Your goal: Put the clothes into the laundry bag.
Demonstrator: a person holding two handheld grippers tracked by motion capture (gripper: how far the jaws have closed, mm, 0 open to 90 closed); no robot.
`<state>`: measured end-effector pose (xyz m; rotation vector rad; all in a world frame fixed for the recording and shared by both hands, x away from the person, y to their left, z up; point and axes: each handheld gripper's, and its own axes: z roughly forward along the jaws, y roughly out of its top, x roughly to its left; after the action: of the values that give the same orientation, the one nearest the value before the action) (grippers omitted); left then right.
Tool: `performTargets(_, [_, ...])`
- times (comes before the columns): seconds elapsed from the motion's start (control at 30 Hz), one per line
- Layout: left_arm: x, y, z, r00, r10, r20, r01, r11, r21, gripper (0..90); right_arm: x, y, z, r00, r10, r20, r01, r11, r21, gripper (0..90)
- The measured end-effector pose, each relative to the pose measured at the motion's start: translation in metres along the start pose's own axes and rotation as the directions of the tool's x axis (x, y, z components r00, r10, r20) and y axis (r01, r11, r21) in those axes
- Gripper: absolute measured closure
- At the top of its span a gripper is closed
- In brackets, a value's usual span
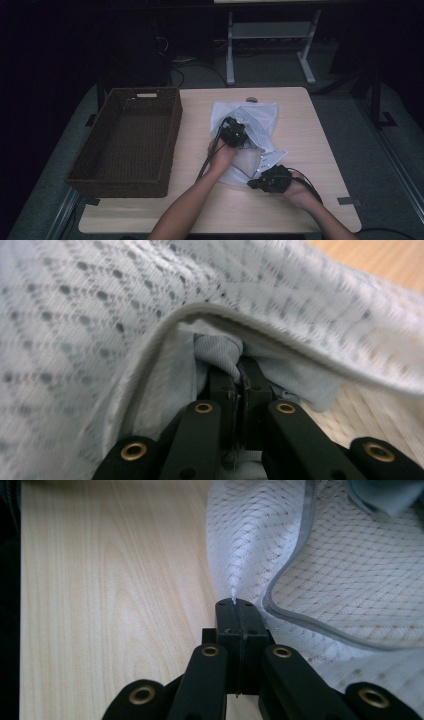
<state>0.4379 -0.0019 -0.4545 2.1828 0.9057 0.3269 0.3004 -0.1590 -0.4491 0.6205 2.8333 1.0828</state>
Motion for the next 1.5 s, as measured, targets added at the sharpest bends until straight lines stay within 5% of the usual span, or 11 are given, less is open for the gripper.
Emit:
performTargets(0.1, [0.0, -0.001, -0.008, 0.9974, -0.017, 0.07, 0.018, 0.9998, -0.003, 81.7, -0.001, -0.001, -0.002, 0.9999, 0.01, 0.007, -0.01, 1.0, -0.009, 90.0])
performTargets(0.23, [-0.004, -0.007, -0.041, 0.9865, -0.018, 0.163, 0.021, 0.9997, -0.015, 71.3, -0.003, -0.001, -0.004, 0.9995, 0.025, 0.018, -0.025, 0.999, -0.026, 90.0])
performTargets(0.33, [-0.004, -0.011, -0.071, 0.9838, 0.011, 0.179, -0.003, 0.9991, -0.041, 69.6, -0.004, -0.001, -0.005, 0.9992, 0.034, 0.02, -0.033, 0.999, -0.039, 90.0])
performTargets(0.47, [0.005, -0.008, -0.099, 0.9902, 0.041, 0.133, -0.028, 0.9946, -0.1, 66.9, -0.006, -0.001, -0.004, 0.9989, 0.042, 0.023, -0.041, 0.998, -0.049, 90.0])
performTargets(0.87, [0.018, 0.01, -0.063, 0.9952, 0.05, 0.084, -0.045, 0.9975, -0.055, 61.0, -0.006, -0.001, -0.004, 0.9988, 0.038, 0.031, -0.036, 0.998, -0.048, 89.9])
performTargets(1.07, [0.02, 0.011, -0.06, 0.9919, 0.058, 0.113, -0.053, 0.9974, -0.049, 85.5, -0.007, -0.001, -0.004, 0.9987, 0.041, 0.032, -0.039, 0.998, -0.05, 89.9])
performTargets(1.2, [0.016, 0.011, -0.069, 0.9886, 0.066, 0.135, -0.058, 0.9963, -0.064, 88.1, -0.007, -0.001, -0.004, 0.9983, 0.044, 0.038, -0.042, 0.998, -0.051, 89.9])
performTargets(1.37, [0.0, 0.008, -0.094, 0.9771, 0.11, 0.182, -0.092, 0.9906, -0.101, 88.2, -0.007, 0.0, -0.004, 0.9979, 0.048, 0.043, -0.046, 0.998, -0.053, 89.9])
performTargets(1.5, [-0.016, -0.005, -0.109, 0.9593, 0.144, 0.243, -0.12, 0.9864, -0.112, 88.2, -0.008, 0.0, -0.003, 0.9977, 0.046, 0.049, -0.043, 0.998, -0.053, 89.9])
